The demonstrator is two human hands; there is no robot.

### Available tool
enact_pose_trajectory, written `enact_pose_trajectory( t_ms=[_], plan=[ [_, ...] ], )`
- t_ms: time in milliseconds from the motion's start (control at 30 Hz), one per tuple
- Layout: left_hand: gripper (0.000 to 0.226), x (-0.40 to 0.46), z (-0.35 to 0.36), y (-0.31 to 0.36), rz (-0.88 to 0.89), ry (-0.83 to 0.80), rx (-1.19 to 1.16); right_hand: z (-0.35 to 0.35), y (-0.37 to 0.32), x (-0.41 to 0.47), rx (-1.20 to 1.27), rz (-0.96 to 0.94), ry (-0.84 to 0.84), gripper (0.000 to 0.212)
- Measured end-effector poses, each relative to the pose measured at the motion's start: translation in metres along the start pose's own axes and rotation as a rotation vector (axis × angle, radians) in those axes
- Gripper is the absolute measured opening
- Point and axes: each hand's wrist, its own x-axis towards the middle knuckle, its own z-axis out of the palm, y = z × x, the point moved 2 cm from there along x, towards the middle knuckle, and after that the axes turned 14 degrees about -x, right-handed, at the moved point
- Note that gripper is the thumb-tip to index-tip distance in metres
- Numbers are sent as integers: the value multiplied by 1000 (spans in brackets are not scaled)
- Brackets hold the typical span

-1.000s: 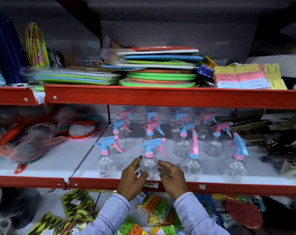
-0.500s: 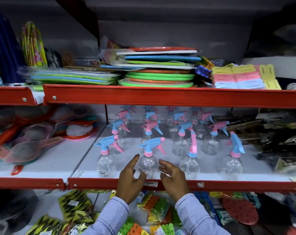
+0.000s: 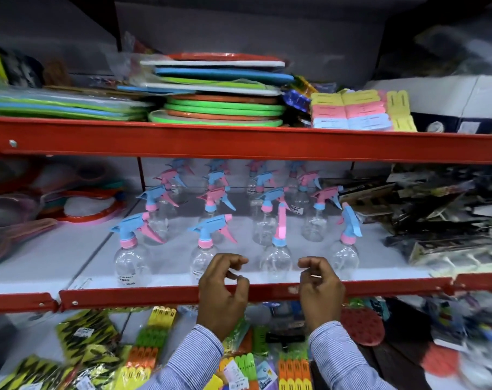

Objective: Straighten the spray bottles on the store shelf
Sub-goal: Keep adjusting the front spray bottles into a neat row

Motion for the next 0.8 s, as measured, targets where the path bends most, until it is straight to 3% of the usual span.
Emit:
enact_pose_trajectory(
  t_ms=[67, 233, 367, 533, 800],
  plan=[
    [36, 2, 16, -1, -71, -41, 5, 1, 6, 17, 0, -8, -84, 40],
    [36, -6, 49, -4, -212, -98, 89, 19, 22, 49, -52, -17, -638, 73],
    [31, -8, 73, 1, -224, -41, 161, 31, 23, 70, -94, -135, -841, 82],
    [36, -14, 84, 6, -222, 29, 256, 30, 24, 73, -75, -159, -887, 73],
    [53, 2, 83, 4, -306, 35, 249, 18, 32, 68, -14, -62, -779, 55]
  ],
)
